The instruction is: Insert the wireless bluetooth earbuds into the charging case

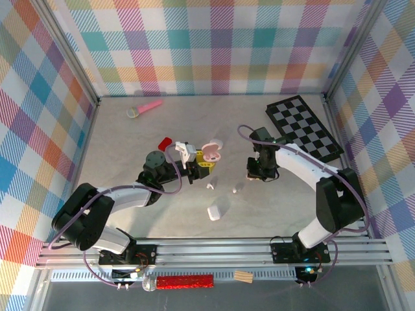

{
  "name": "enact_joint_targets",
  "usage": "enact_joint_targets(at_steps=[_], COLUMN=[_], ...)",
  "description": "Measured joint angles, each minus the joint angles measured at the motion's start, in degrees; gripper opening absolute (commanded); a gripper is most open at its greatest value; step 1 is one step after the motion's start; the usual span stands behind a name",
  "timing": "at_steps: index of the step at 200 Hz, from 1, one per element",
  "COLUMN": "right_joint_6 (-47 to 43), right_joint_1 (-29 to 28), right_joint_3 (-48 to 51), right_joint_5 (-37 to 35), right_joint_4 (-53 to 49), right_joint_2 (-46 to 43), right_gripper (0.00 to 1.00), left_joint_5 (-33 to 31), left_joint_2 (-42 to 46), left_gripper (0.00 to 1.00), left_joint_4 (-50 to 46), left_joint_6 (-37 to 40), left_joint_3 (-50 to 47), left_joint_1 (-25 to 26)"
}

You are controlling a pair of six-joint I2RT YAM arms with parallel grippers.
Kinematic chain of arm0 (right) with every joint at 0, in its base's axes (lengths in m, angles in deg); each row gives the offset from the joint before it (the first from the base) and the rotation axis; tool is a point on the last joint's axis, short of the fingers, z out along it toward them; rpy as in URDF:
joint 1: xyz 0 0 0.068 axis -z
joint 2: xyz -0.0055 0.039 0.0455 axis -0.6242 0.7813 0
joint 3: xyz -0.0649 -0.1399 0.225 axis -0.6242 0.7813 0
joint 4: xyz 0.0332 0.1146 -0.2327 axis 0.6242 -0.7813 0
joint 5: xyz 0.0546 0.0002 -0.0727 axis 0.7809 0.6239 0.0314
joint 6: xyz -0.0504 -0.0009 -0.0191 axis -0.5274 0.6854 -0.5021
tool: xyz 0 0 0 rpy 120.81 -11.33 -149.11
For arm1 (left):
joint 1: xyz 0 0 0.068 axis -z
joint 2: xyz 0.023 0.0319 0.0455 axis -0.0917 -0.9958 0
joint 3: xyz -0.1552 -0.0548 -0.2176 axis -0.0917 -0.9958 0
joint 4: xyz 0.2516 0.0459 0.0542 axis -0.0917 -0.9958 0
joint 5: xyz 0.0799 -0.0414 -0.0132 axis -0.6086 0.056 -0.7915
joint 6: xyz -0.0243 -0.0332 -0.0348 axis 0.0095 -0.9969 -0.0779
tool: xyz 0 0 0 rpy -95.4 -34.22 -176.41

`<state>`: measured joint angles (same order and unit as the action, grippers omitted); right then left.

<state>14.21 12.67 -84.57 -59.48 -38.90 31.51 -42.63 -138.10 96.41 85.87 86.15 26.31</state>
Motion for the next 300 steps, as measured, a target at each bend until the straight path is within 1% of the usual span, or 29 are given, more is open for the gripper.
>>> enact_joint_targets(at_steps=[34, 72, 97, 134, 168, 207, 233, 265, 300], right_joint_6=[-1.1, -1.6, -1.6, -0.9, -0.3, -0.7, -1.6, -1.9, -2.1], right_joint_1=[0.0, -0.5, -0.7, -0.7, -2.7, -7.7, -10.3, -12.0, -12.3], right_joint_3=[-0.7, -0.7, -0.2, 0.0, -4.1, -12.5, -17.2, -19.0, -19.3], right_joint_5=[-1.3, -1.2, 1.8, 8.3, 10.9, 9.8, 8.9, 8.9, 8.5], right_joint_4=[-2.1, -1.8, 0.5, 3.8, 3.8, 3.3, 3.0, 3.0, 2.9], right_joint_2=[0.2, 0.1, -2.4, -9.7, -12.9, -12.3, -9.6, -6.0, -4.0], right_gripper=[0.17, 0.17, 0.18, 0.18, 0.18, 0.18, 0.18, 0.18, 0.18], left_joint_5=[0.0, 0.0, 0.0, -0.2, -0.5, -1.6, -2.9, -3.7, -4.0], left_joint_2=[-0.3, -0.4, -1.3, -3.9, -7.0, -9.6, -9.7, -9.6, -9.4], left_gripper=[0.38, 0.38, 0.37, 0.38, 0.38, 0.38, 0.38, 0.38, 0.38], left_joint_4=[0.0, 0.0, -0.2, -1.7, -2.8, -3.2, -6.2, -8.7, -9.4], left_joint_6=[0.2, 0.6, 1.4, 3.9, 5.6, 7.8, 11.1, 13.3, 14.2], left_joint_3=[0.1, 0.2, 0.7, 2.4, 4.6, 6.4, 7.9, 8.8, 8.8], left_joint_1=[0.0, 0.0, 0.0, 0.0, 0.0, 0.7, 2.0, 2.9, 3.0])
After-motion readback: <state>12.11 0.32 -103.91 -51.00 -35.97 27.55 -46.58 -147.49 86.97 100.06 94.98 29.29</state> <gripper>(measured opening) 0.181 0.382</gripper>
